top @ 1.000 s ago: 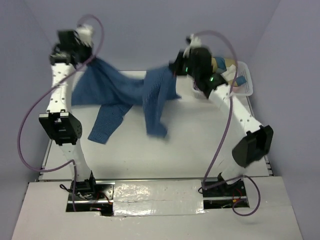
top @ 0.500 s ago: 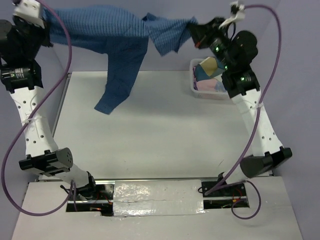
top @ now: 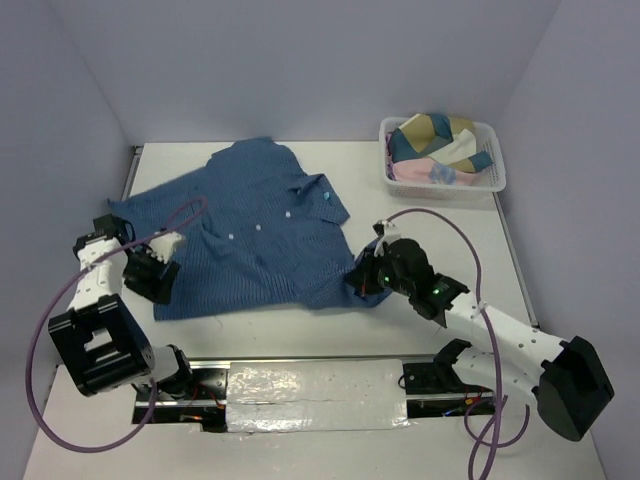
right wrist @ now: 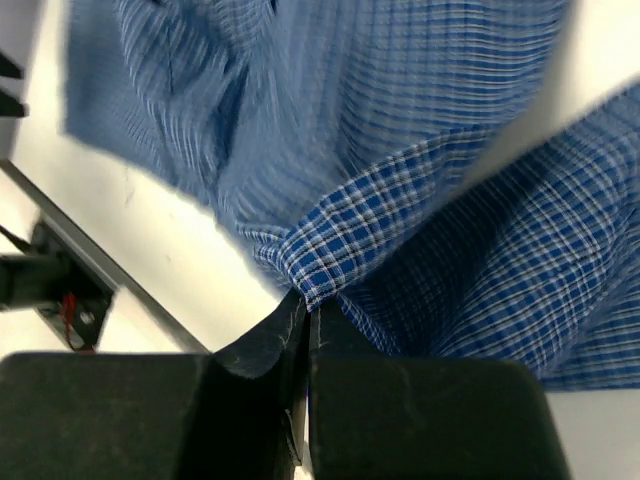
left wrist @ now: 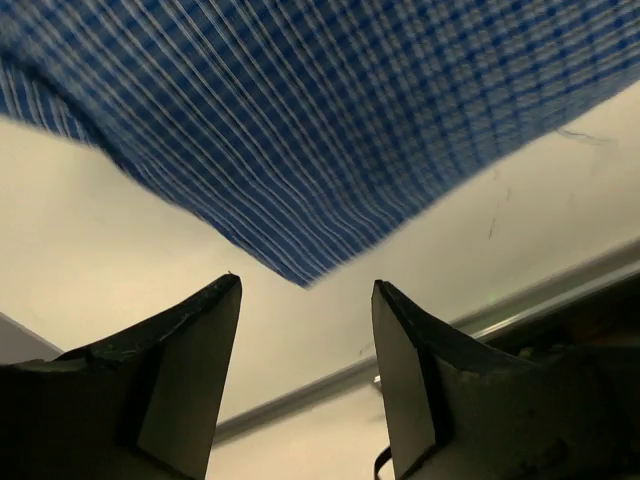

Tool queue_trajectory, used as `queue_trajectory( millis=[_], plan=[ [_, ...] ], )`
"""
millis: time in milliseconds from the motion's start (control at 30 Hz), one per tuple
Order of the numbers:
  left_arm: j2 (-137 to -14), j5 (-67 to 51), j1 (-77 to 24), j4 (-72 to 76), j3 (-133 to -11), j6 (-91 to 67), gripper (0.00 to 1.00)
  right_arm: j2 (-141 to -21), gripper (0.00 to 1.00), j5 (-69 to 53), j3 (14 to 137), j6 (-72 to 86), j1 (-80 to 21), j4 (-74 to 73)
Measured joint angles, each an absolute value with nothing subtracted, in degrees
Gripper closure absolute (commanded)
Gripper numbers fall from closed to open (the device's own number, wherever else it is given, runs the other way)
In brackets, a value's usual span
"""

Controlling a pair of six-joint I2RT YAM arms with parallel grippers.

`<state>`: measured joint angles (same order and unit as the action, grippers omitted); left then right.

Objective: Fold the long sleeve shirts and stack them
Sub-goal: Flatten the shirt out

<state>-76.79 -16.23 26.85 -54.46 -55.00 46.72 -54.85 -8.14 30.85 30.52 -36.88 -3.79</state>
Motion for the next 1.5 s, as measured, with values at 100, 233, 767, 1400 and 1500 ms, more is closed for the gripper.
queue_trajectory(
  millis=[100, 233, 767, 1400, 1500],
  plan=[
    [-73.6, -11.6, 27.2, -55.4, -49.4, 51.9, 0.32, -56.1, 1.0, -8.2, 26.2, 32.9, -38.0, -2.8],
    [-68.8, -11.4, 27.0, -54.4, -50.4, 57.1, 0.32, -59.4, 1.0, -8.1, 25.5, 34.3, -38.1, -1.2],
    [-87.7, -11.9, 29.3, -37.3, -68.4, 40.9, 0.2, -61.0, 0.42, -6.5, 29.8, 32.2, -38.1, -7.2],
    [-120.2, 1.0, 29.2, -26.1, -89.2, 20.9, 0.48, -118.5, 0.01, 3.3, 102.5, 14.9, -36.7, -21.3],
    [-122.1, 1.7, 26.3, -25.5, -91.3, 21.9, 0.78, -131.1, 0.03, 1.2, 112.6, 18.0, -35.5, -24.4]
  ],
)
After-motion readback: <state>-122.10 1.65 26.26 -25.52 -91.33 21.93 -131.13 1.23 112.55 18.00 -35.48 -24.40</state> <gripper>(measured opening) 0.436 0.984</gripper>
